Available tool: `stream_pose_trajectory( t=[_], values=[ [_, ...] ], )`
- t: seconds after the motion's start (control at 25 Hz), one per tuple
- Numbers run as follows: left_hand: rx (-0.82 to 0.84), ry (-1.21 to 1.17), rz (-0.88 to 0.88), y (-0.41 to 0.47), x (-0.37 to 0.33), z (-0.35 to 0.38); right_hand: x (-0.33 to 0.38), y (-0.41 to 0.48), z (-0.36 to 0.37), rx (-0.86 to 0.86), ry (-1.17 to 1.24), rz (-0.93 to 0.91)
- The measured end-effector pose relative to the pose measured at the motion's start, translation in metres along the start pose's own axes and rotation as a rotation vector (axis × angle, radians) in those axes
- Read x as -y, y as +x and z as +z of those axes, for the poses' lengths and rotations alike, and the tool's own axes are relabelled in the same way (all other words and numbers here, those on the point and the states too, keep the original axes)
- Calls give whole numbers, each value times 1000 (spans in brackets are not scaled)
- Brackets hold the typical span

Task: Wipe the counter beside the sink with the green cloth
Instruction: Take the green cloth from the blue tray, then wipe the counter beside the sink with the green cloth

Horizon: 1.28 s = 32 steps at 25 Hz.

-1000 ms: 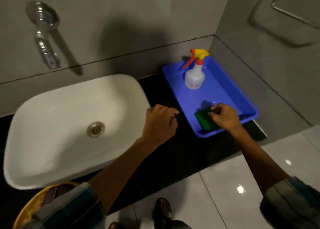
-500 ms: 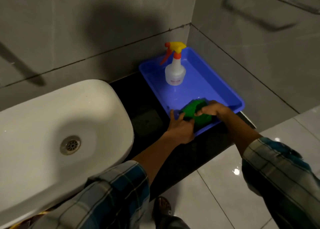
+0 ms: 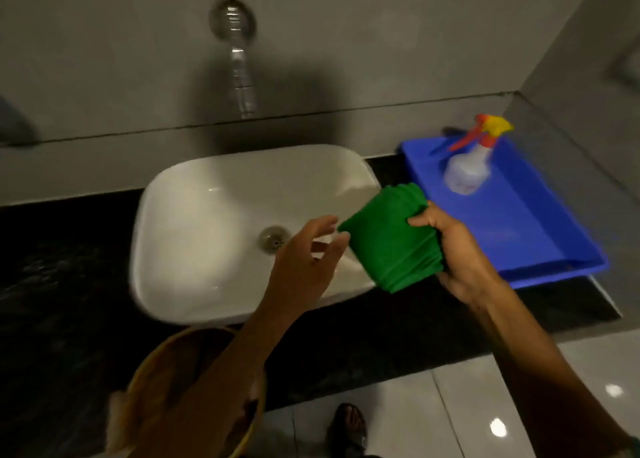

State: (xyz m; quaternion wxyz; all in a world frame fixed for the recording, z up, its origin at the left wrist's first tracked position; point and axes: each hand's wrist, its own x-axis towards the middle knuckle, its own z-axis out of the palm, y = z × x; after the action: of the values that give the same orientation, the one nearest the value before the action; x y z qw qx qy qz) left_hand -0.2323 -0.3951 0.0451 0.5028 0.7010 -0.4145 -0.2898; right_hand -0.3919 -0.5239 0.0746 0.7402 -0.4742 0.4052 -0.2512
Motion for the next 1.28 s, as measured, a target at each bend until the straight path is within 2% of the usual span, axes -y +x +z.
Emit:
stream_pose_trajectory(
  t=[0.04, 0.12, 0.2, 0.28, 0.36, 0.44, 0.52, 0.64, 0.68, 0.76, 0.84, 1.0, 1.08, 1.16, 1.28],
  values=[
    [-40, -111, -85, -19, 10, -39, -11, -6, 46, 116, -14, 7],
    [-147, -251, -211, -42, 29, -93, -34, -11, 115, 209, -146, -15],
    [-368, -140, -273, -81, 70, -171, -73, -10, 212, 272, -413, -49],
    [-500, 4, -383, -118, 120, -238, -117, -5, 300, 324, -643, -175],
    [-499, 74, -542, -145, 168, -287, -160, 7, 370, 395, -878, -352],
    [-418, 160, -679, -155, 204, -317, -197, 27, 424, 473, -1041, -429],
    [-352, 302, -700, -153, 233, -329, -227, 46, 454, 518, -1173, -428],
    [-355, 706, -584, -161, 273, -346, -276, 57, 463, 387, -1498, -498],
    [-371, 784, -549, -169, 284, -358, -292, 52, 463, 406, -1536, -497],
    [-417, 881, -524, -189, 309, -389, -319, 42, 465, 516, -1591, -468],
    [-450, 892, -554, -206, 329, -414, -332, 50, 467, 509, -1669, -513],
    [-486, 917, -549, -211, 346, -418, -315, 109, 468, 96, -1668, -435],
    [-513, 926, -532, -210, 354, -417, -300, 143, 492, -27, -1599, -348],
    [-532, 941, -527, -211, 357, -419, -301, 153, 535, 24, -1559, -356],
    [-549, 951, -536, -212, 353, -419, -332, 107, 583, 380, -1621, -645]
  ],
)
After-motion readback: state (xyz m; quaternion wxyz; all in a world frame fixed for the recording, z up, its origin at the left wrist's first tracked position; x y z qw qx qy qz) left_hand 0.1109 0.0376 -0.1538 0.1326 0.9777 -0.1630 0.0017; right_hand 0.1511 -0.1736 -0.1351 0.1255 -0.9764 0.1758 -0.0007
